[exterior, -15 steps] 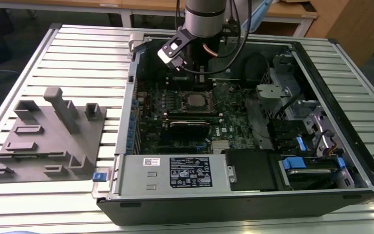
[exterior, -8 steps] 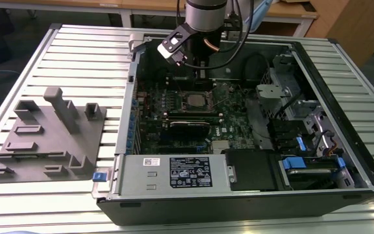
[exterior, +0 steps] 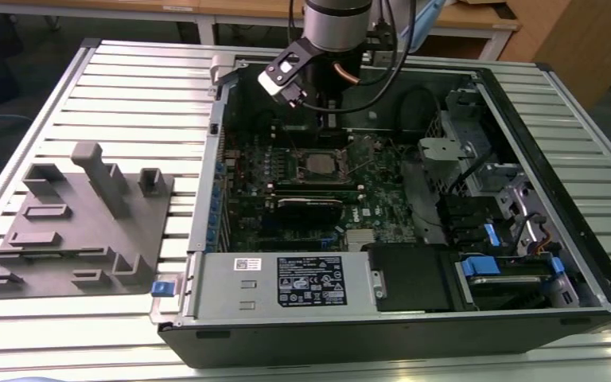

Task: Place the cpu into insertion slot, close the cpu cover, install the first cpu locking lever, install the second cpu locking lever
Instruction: 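Close the cpu cover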

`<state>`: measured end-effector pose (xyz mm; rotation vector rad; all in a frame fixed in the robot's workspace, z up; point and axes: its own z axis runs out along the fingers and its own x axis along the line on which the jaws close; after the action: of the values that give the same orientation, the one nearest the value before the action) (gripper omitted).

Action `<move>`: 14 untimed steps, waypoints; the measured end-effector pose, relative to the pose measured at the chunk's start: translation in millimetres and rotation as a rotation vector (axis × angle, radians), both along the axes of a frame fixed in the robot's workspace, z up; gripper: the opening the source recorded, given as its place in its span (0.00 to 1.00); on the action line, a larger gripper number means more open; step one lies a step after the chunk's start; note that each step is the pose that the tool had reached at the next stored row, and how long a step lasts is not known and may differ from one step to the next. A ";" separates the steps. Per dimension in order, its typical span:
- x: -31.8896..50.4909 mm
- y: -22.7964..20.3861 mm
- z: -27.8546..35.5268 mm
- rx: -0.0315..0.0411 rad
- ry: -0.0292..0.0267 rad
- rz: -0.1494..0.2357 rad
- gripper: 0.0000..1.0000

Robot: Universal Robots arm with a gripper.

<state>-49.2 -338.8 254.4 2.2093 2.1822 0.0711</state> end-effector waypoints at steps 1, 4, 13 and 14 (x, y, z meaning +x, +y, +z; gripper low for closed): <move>0.0 0.0 0.0 0.0000 -0.0001 0.000 0.11; 0.0 0.0 -0.1 0.0002 -0.0002 0.000 0.11; 0.0 0.0 1.4 -0.0002 0.0001 0.000 0.11; 0.0 0.0 2.1 -0.0001 0.0001 0.000 0.11</move>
<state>-49.1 -338.7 256.5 2.2095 2.1820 0.0708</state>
